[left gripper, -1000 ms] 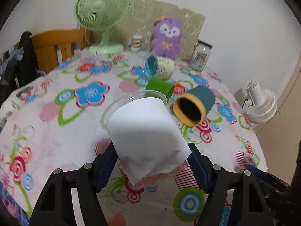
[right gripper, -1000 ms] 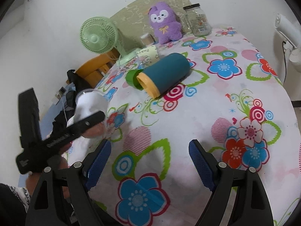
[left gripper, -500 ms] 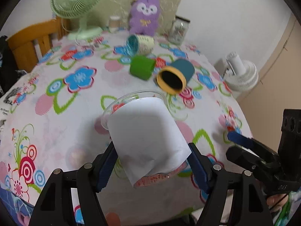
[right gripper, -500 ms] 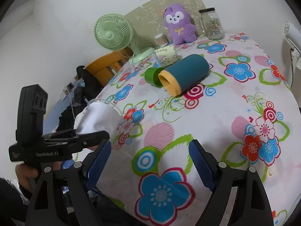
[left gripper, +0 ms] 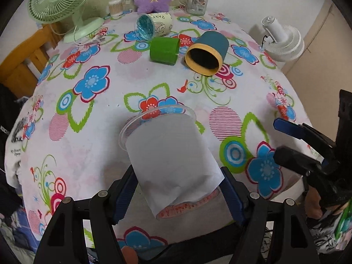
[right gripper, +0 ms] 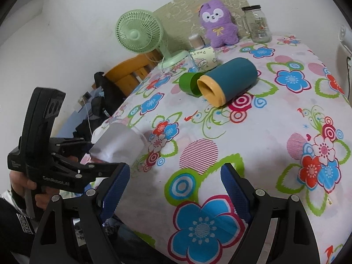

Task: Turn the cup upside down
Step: 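Hold the white cup in the left tool and carry it over the table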

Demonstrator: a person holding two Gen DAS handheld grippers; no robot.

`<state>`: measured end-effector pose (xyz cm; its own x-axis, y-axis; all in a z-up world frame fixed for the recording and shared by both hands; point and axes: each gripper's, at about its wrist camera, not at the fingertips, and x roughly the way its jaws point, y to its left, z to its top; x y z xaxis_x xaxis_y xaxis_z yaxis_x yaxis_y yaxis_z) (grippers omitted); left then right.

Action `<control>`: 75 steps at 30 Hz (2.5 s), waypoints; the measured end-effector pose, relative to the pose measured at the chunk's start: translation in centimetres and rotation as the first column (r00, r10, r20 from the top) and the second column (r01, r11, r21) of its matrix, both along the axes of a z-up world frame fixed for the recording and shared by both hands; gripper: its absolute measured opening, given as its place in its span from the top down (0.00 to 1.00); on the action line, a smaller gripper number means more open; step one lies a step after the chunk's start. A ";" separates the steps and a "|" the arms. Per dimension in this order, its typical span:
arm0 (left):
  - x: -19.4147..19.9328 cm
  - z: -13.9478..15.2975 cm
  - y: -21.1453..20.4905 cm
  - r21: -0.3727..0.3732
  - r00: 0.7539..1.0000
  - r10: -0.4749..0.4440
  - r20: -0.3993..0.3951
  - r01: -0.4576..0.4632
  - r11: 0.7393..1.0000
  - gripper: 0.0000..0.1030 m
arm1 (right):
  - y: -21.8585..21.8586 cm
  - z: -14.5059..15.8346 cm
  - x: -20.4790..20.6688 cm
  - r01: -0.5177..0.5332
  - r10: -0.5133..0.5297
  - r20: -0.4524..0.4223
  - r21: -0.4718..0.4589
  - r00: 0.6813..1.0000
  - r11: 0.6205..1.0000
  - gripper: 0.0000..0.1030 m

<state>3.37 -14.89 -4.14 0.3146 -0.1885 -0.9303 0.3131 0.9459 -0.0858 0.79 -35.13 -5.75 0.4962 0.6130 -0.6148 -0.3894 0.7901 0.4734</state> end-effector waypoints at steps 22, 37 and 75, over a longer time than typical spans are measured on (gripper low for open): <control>0.6 2.2 1.7 -0.006 0.975 0.093 0.202 -0.094 0.996 0.20 | 1.5 -0.8 0.2 -0.035 0.034 -0.020 -0.047 0.999 0.998 0.16; -2.5 0.0 3.6 -0.051 0.934 0.138 0.330 -0.129 0.990 0.10 | 1.3 -1.2 0.0 -0.024 0.023 -0.028 -0.059 0.999 0.998 0.16; 0.1 0.7 3.7 -0.005 0.974 -0.100 -0.205 0.101 0.995 0.35 | 2.9 -0.5 -0.3 -0.075 0.075 -0.007 -0.049 0.997 0.996 0.16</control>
<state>3.44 -11.24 -3.45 0.0975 -0.2040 -0.9741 0.3828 0.9112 -0.1525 0.53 -32.18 -6.25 0.4470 0.6170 -0.6477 -0.4461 0.7814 0.4365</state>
